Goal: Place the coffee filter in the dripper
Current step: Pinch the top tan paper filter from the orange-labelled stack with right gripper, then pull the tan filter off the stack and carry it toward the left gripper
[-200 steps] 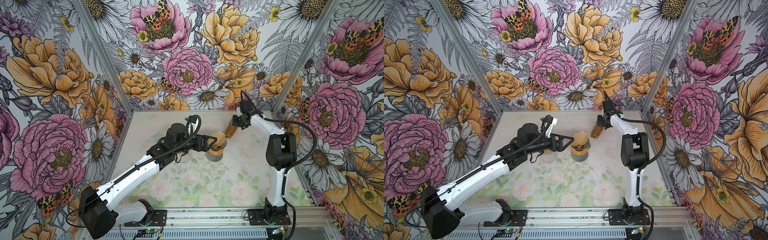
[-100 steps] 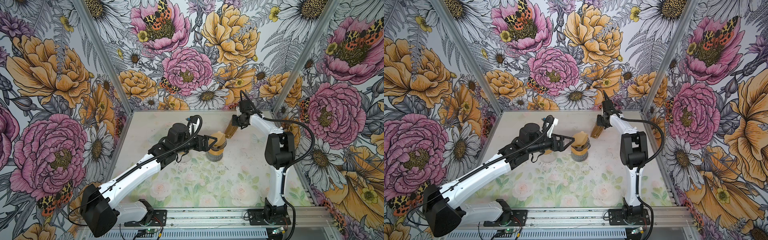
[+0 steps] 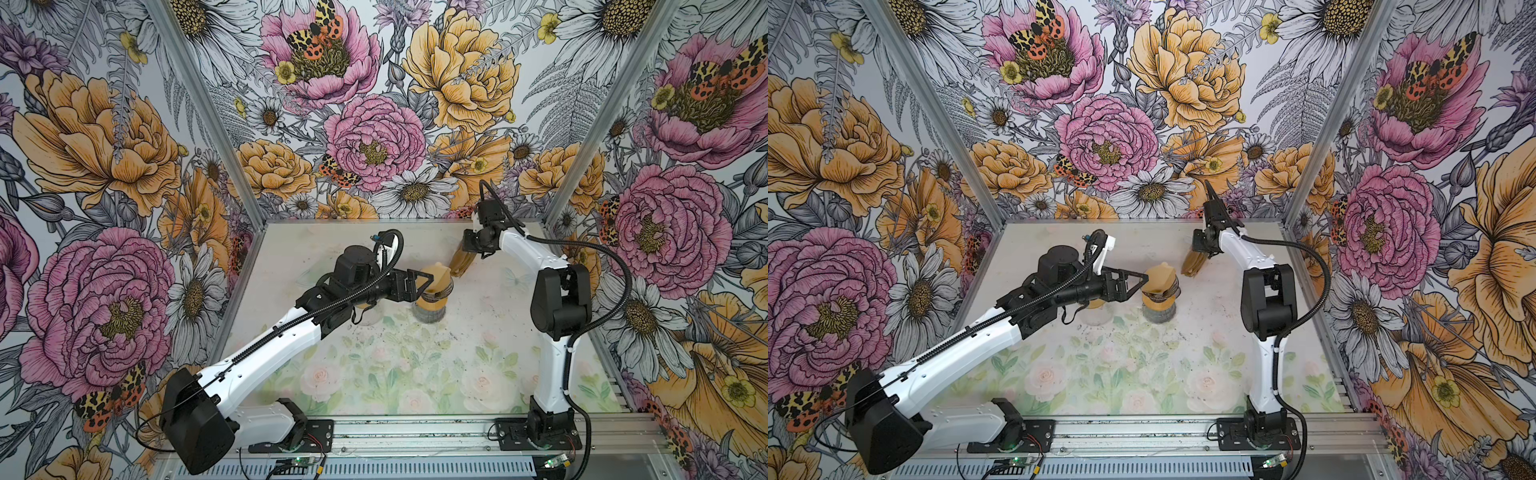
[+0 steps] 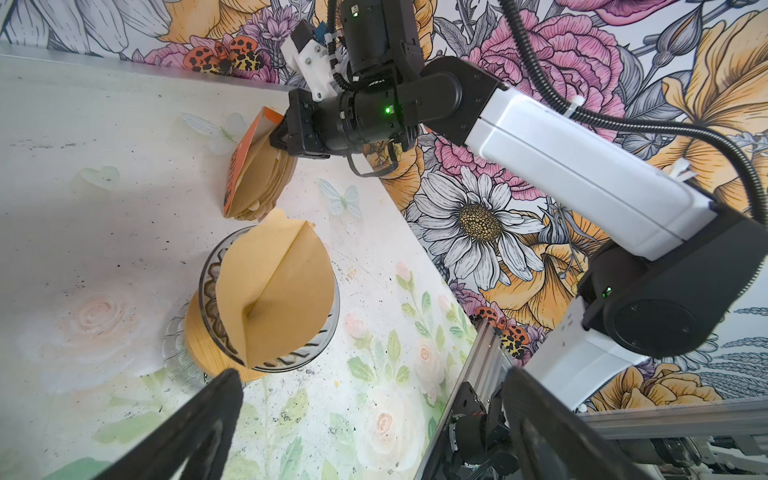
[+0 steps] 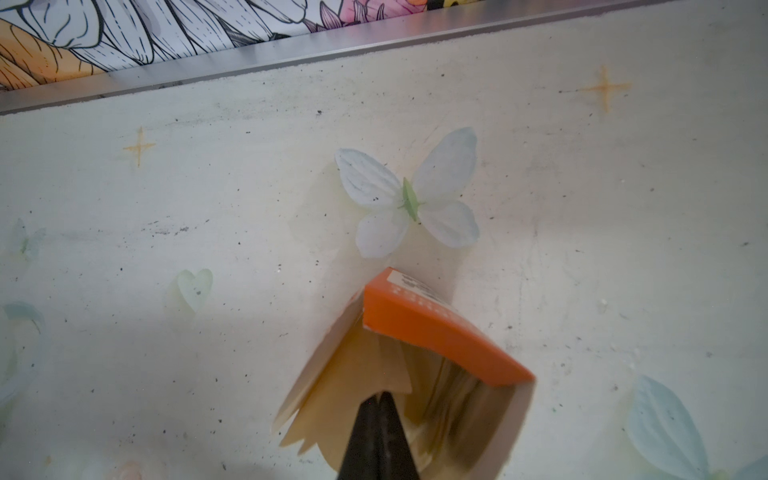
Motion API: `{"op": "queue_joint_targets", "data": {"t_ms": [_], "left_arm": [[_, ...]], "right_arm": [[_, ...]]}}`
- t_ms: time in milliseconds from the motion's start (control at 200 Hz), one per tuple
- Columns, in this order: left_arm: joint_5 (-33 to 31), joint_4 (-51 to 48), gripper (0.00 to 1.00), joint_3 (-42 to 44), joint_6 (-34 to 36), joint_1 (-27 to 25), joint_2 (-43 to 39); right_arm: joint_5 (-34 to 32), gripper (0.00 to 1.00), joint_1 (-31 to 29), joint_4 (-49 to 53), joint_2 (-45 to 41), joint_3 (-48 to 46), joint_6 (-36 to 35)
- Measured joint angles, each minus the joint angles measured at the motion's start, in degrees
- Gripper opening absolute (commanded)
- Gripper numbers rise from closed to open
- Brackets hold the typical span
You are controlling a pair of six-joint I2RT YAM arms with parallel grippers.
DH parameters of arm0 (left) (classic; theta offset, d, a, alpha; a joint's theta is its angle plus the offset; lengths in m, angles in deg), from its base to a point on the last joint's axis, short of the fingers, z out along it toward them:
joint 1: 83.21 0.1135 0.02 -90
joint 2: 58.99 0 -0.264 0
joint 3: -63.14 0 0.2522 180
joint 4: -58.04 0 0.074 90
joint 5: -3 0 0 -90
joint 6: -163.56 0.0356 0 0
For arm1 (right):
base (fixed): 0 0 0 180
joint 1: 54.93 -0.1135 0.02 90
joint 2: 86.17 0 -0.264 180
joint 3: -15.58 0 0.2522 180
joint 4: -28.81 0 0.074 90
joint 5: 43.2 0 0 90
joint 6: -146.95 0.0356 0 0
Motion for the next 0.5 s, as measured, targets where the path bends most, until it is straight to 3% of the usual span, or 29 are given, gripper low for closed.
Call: {"op": "queue_joint_targets", "data": {"t_ms": [500], "left_arm": [[0.0,-1.4,0.99,0.0,0.1,1.6,-1.7]], "right_arm": [[0.2,0.00,-1.3,-0.3,-11.9,-4.9,0.6]]}}
